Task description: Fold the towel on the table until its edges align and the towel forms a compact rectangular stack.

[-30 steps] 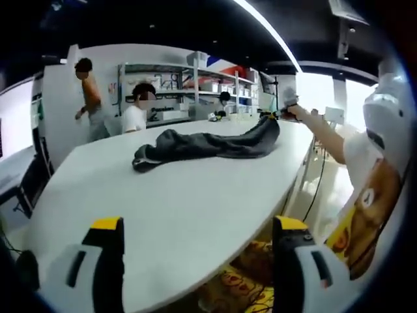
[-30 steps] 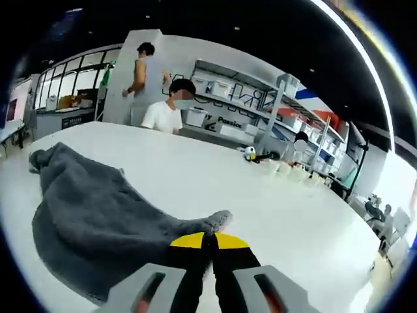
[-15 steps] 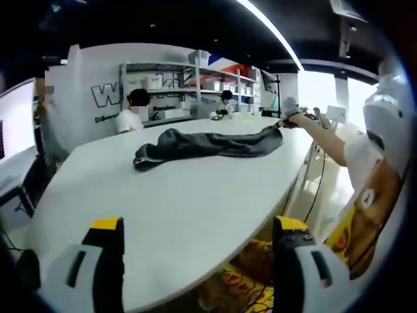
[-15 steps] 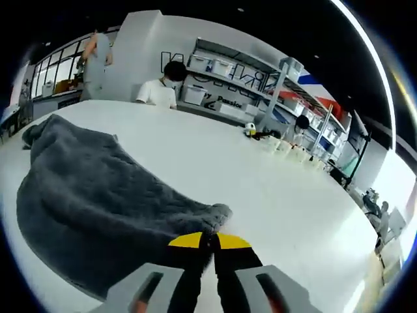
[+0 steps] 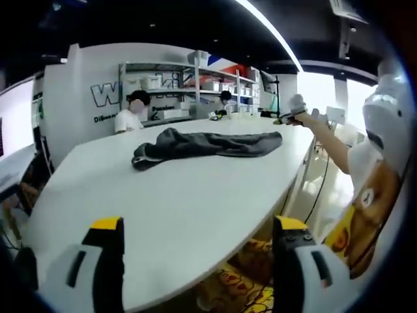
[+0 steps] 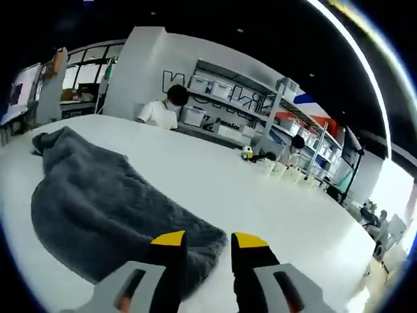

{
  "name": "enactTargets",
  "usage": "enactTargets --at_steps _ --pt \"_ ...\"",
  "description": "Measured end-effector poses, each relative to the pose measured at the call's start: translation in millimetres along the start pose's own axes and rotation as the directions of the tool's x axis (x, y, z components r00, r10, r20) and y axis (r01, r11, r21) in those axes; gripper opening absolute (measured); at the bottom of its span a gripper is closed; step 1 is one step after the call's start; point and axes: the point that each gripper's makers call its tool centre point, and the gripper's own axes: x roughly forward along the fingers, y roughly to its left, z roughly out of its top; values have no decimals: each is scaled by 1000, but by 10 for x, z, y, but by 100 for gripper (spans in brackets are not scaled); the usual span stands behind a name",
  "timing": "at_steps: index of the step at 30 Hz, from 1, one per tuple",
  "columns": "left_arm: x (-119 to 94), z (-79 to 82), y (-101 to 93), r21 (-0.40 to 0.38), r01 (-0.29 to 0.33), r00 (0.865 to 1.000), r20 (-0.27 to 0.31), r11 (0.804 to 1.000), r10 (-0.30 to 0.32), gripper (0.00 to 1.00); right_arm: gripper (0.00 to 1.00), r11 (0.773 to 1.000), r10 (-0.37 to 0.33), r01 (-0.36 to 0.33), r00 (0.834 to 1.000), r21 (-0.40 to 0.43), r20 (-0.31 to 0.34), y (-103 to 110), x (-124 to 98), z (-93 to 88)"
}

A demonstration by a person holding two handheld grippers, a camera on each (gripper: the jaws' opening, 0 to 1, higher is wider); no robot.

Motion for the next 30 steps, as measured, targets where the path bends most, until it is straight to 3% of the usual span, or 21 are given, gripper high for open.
enactTargets --at_steps 6,9,14,21,30 --pt "-1 -35 27 -7 1 1000 1 1000 -1 99 51 994 102 -107 987 34 126 465 -487 110" --pt "-1 -52 48 -14 0 1000 5 1000 0 99 58 986 150 -161 969 42 196 741 -795 142" --pt "2 -75 76 -21 -1 1000 5 1000 1 99 67 967 227 -248 939 53 258 1141 -1226 147" --pt "6 -97 99 -28 0 1000 3 1000 0 99 70 944 292 -323 914 69 281 1574 -1665 72" --pt "1 -118 74 -26 13 1000 -1 1000 -13 99 81 913 358 -397 891 97 280 1939 -1967 -34"
